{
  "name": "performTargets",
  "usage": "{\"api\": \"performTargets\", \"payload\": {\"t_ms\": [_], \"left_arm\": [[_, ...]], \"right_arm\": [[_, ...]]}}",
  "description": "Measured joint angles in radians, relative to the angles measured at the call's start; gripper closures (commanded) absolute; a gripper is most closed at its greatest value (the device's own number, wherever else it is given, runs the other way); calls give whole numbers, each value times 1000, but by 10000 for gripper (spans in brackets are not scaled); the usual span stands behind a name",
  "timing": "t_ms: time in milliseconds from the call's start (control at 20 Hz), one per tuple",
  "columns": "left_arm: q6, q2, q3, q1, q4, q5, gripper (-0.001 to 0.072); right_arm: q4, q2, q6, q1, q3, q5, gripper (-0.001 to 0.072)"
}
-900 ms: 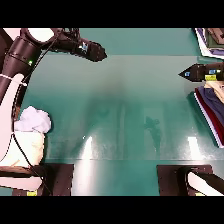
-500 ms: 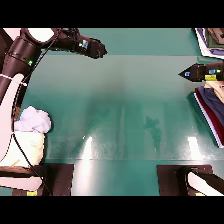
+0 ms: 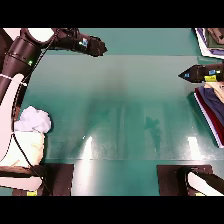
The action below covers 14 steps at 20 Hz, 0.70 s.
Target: Fold the shirts.
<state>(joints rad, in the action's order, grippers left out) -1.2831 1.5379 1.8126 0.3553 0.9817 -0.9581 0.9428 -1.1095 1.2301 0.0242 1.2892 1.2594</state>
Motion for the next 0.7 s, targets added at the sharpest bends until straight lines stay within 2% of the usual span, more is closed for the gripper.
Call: {"api": "performTargets", "payload": {"t_ms": [150,300,450,600,650,700], "left_arm": [[-5,-12,0,-26,17,-63,687],[-18,-67,-17,-107,149,-256,688],[-45,-192,-117,-239,291,-375,686],[-66,-345,-298,-409,384,-437,684],[-72,-394,-369,-471,404,-449,609],[-79,-435,-442,-528,418,-457,219]], "right_arm": [[0,0,0,0,0,5,697],[-2,0,0,0,0,7,697],[-6,0,0,1,0,8,697],[-8,0,0,2,0,19,697],[-8,0,0,2,0,24,697],[-8,0,0,2,0,30,697]]}}
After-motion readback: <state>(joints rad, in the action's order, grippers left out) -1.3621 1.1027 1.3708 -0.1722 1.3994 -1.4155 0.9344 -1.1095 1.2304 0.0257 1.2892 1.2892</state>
